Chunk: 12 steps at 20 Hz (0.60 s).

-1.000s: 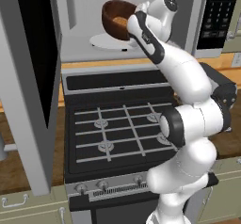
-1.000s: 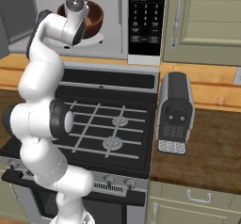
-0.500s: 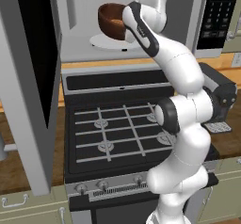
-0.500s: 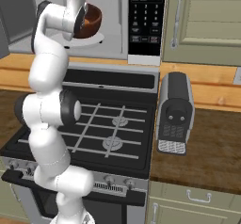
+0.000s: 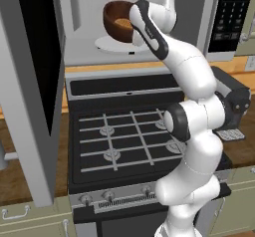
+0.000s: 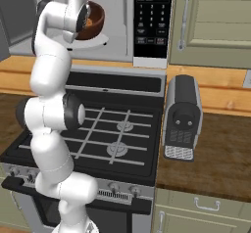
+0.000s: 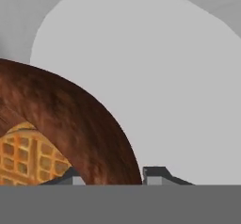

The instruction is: Open the microwave, place the bowl with waffle inside the microwave, then close the microwave door and turn it on.

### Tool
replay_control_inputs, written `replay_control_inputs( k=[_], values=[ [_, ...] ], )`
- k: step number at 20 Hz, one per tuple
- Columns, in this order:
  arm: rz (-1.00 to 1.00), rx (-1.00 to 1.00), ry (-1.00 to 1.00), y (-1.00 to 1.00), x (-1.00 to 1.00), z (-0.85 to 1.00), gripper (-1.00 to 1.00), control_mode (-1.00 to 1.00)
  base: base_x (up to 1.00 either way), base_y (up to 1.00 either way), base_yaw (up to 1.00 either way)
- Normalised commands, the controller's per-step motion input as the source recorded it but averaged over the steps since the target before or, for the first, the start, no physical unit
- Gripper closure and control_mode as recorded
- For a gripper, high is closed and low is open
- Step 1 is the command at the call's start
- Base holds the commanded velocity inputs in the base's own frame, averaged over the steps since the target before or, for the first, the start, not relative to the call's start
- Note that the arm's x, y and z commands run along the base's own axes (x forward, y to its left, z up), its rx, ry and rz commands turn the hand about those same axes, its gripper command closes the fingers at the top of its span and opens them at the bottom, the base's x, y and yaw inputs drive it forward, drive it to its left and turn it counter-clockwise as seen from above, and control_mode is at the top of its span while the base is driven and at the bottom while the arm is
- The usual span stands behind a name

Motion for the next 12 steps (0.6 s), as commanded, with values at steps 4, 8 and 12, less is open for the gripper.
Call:
replay_control_inputs(
  k=[4,8,12],
  values=[
    [-0.03,0.06,-0.27,0.0,-0.08,-0.1,-1.0,-1.0,0.0,0.0,0.0],
    [-0.02,0.05,-0.35,0.0,-0.18,0.03,-1.0,-1.0,0.0,0.0,0.0],
    [0.0,0.02,-0.39,0.0,-0.33,0.09,-1.0,-1.0,0.0,0.0,0.0]
  ],
)
